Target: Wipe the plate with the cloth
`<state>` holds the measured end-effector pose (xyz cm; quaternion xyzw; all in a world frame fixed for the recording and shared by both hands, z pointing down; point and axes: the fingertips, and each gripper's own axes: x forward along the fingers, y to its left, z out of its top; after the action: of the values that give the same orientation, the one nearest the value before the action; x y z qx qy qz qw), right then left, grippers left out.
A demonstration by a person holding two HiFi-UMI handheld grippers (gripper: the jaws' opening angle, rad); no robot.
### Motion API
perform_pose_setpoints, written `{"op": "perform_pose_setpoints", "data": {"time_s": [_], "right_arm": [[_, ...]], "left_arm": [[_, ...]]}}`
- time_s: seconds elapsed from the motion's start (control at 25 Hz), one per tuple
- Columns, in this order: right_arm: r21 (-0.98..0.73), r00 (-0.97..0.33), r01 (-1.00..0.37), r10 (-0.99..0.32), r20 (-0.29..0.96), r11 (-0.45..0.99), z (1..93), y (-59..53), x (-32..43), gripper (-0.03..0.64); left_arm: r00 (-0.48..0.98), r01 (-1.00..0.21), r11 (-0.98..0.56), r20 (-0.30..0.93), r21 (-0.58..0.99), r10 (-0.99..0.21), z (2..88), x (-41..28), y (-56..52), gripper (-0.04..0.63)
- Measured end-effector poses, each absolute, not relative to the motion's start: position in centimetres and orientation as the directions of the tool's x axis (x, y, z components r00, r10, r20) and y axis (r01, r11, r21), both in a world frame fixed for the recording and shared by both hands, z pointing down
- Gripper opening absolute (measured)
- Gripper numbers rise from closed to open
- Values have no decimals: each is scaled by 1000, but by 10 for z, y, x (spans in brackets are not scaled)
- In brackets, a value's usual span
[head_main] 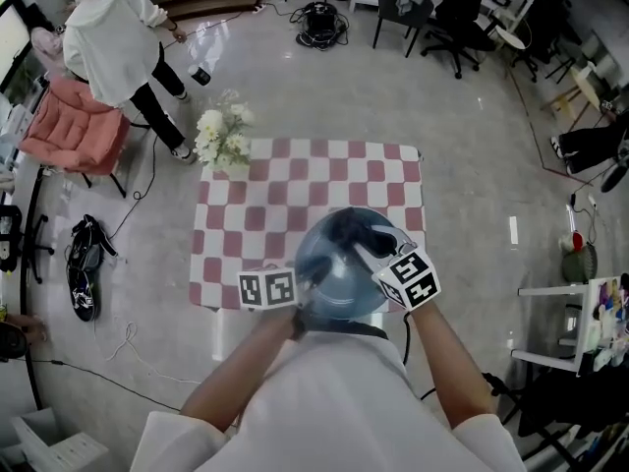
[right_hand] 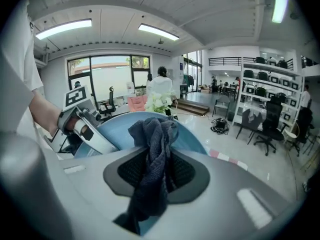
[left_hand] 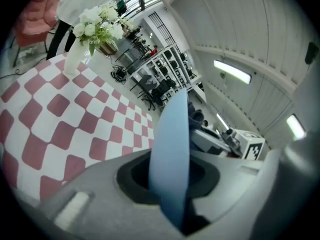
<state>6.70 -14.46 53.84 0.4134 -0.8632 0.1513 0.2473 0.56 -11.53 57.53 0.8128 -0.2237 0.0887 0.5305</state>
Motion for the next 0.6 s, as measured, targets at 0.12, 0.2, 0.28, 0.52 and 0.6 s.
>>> {"op": "perform_pose_setpoints", "data": {"time_s": [0.12,0.2,0.28,0.52,0.6], "right_arm": [[-52,-482,-830,-668,566,555,545,-143,89,103],[-45,-445,-855,-687,575,516,548,-144,104,103],[-37,-412,-875,-700,584,483,550,-143,118,103],[-37,-385,-889,-703,598,456,557,-133,138,103],[-45,-393,-887,-700,597,459,558,-130,140,103]], "left_arm": [[878,-468,-325,388,822,-281,578,8,-113,72],[874,-472,-320,388,822,-291,578,9,-113,72],[871,-475,-322,388,819,-300,579,10,-113,72],[856,-501,-350,392,791,-338,577,6,-120,72],[850,-510,-367,389,778,-355,575,4,-124,72]]}}
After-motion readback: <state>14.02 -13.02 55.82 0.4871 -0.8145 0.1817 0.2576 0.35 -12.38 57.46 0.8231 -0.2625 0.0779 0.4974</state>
